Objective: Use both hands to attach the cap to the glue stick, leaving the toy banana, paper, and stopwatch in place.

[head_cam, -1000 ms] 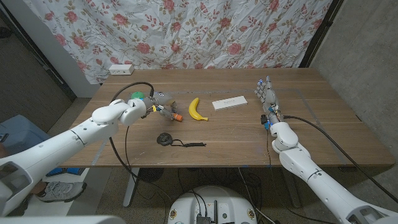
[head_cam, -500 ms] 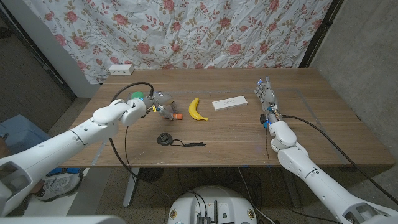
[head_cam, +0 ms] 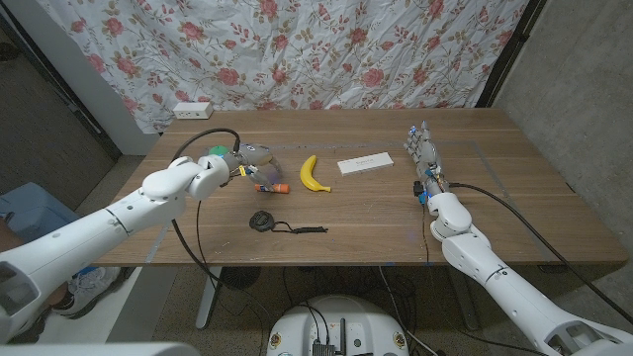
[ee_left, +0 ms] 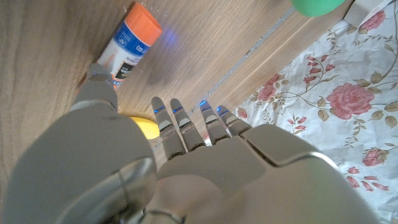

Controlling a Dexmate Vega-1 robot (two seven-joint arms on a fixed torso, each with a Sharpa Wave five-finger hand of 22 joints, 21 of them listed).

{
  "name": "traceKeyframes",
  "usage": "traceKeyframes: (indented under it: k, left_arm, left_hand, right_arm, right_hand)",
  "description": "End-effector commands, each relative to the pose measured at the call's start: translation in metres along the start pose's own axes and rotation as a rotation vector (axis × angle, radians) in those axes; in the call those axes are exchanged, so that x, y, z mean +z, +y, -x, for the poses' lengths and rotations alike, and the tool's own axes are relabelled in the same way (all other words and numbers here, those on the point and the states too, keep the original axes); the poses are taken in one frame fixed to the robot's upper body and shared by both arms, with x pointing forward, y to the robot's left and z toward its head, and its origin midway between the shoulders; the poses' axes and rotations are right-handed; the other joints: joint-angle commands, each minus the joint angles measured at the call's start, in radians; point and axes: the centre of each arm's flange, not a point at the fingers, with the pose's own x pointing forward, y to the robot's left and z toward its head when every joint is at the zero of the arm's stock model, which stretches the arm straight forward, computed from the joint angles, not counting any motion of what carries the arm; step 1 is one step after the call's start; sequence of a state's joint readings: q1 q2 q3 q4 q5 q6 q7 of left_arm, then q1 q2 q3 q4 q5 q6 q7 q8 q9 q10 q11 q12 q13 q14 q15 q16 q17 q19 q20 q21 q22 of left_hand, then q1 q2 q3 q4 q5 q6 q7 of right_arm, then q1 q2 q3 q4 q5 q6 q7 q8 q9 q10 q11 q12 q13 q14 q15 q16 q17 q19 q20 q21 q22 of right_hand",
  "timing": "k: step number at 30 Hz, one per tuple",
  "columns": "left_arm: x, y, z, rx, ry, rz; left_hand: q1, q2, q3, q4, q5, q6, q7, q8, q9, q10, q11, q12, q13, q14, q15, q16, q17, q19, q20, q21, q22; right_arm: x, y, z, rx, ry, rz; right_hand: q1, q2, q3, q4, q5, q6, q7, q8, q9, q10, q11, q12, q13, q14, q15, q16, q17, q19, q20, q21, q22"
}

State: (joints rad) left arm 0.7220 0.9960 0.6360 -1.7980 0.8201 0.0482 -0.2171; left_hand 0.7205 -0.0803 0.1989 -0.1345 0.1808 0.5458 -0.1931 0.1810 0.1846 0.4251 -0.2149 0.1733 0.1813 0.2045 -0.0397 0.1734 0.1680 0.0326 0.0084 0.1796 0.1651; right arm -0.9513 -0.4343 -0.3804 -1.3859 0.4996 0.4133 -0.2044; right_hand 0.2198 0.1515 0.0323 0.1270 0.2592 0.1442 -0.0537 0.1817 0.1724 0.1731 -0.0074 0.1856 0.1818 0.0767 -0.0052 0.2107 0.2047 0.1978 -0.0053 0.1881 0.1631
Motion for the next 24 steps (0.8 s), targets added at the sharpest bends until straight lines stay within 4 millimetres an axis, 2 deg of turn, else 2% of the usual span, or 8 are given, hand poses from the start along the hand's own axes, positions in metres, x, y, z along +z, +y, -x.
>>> traceKeyframes:
  k: [1,7,9,10,13,18,20,24]
  left_arm:
    - [-0.001,0.003,0.008,-0.025,0.021,0.067]
    - [-0.009,-0.001,0.013,-0.046,0.021,0.216]
    - [-0.011,-0.002,0.013,-0.054,0.023,0.238]
    - [-0.012,-0.003,0.013,-0.058,0.024,0.261]
    - [-0.016,-0.006,0.014,-0.051,0.023,0.333]
    - [-0.021,-0.008,0.014,-0.012,0.025,0.413]
    - [-0.022,-0.007,0.014,0.029,0.039,0.437]
    - [-0.023,-0.011,0.012,0.068,0.048,0.503]
  left_hand:
    - [-0.029,-0.003,-0.008,0.004,-0.004,-0.043,0.015,-0.002,-0.001,-0.06,0.007,-0.005,-0.002,-0.041,-0.063,-0.004,0.001,-0.026,0.001,-0.002,0.003]
    - [-0.101,0.001,-0.02,0.014,0.001,-0.165,0.034,-0.005,-0.004,-0.198,0.063,-0.003,-0.004,-0.163,-0.013,-0.006,0.0,-0.11,0.017,-0.005,0.004]
    - [-0.125,0.004,-0.024,0.017,0.002,-0.216,0.039,-0.009,-0.005,-0.236,0.074,-0.001,-0.005,-0.2,0.004,-0.005,0.0,-0.141,0.021,-0.005,0.004]
    - [-0.143,0.009,-0.026,0.021,0.001,-0.249,0.046,-0.009,-0.006,-0.267,0.062,-0.003,-0.005,-0.218,0.012,-0.003,0.0,-0.155,0.023,-0.003,0.004]
    - [-0.177,0.03,-0.025,0.028,-0.001,-0.32,0.056,-0.009,-0.006,-0.321,0.081,-0.001,-0.006,-0.263,0.029,-0.002,0.0,-0.19,0.028,-0.002,0.004]
    - [-0.192,0.046,-0.022,0.034,0.0,-0.341,0.065,-0.008,-0.007,-0.343,0.091,0.0,-0.006,-0.279,0.029,-0.002,0.0,-0.199,0.025,-0.001,0.004]
    - [-0.205,0.061,-0.019,0.039,0.0,-0.34,0.062,-0.003,-0.007,-0.338,0.092,0.007,-0.007,-0.265,0.032,0.005,0.0,-0.175,0.012,0.009,0.005]
    - [-0.217,0.07,-0.018,0.04,0.0,-0.333,0.059,0.002,-0.008,-0.326,0.093,0.013,-0.007,-0.25,0.027,0.008,-0.001,-0.149,-0.006,0.017,0.004]
  right_arm:
    - [0.003,-0.003,0.003,0.006,0.001,0.01]
    - [0.004,-0.002,0.002,0.013,0.0,0.013]
    - [0.004,-0.002,0.002,0.014,0.0,0.013]
    - [0.004,-0.002,0.002,0.015,-0.001,0.013]
    - [0.004,-0.001,0.001,0.015,-0.003,0.016]
    - [0.005,-0.001,-0.002,0.018,-0.007,0.015]
    - [0.006,0.0,-0.003,0.026,-0.007,0.018]
    - [0.006,0.0,-0.004,0.025,-0.008,0.027]
  right_hand:
    - [-0.006,0.004,0.008,0.002,0.005,-0.001,-0.009,0.002,0.003,0.001,0.0,0.002,0.001,-0.005,-0.005,-0.002,0.002,0.003,0.005,-0.004,0.003]
    - [-0.007,0.003,0.009,0.002,0.006,-0.002,-0.01,0.001,0.003,0.0,0.001,0.001,0.001,-0.009,-0.004,-0.003,0.002,0.003,0.006,-0.004,0.003]
    - [-0.008,0.002,0.01,0.002,0.006,-0.003,-0.011,0.001,0.003,-0.001,0.0,0.001,0.001,-0.009,-0.004,-0.004,0.002,0.002,0.007,-0.004,0.003]
    - [-0.008,0.002,0.01,0.002,0.006,-0.003,-0.011,0.001,0.003,-0.001,-0.001,0.001,0.001,-0.011,-0.004,-0.004,0.002,0.001,0.006,-0.004,0.003]
    - [-0.009,0.001,0.011,0.002,0.006,-0.003,-0.011,0.001,0.003,-0.002,0.0,0.001,0.001,-0.016,-0.005,-0.006,0.002,0.001,0.006,-0.004,0.003]
    - [-0.011,0.0,0.011,0.002,0.006,-0.004,-0.012,0.001,0.003,-0.003,-0.003,0.001,0.001,-0.017,-0.004,-0.006,0.002,0.001,0.006,-0.004,0.003]
    - [-0.012,-0.001,0.011,0.002,0.006,-0.004,-0.012,0.002,0.003,-0.003,-0.003,0.001,0.001,-0.018,-0.005,-0.007,0.002,0.0,0.006,-0.004,0.003]
    - [-0.015,-0.002,0.012,0.003,0.006,-0.002,-0.01,0.002,0.003,-0.001,-0.003,0.002,0.001,-0.018,-0.006,-0.006,0.002,0.0,0.007,-0.004,0.003]
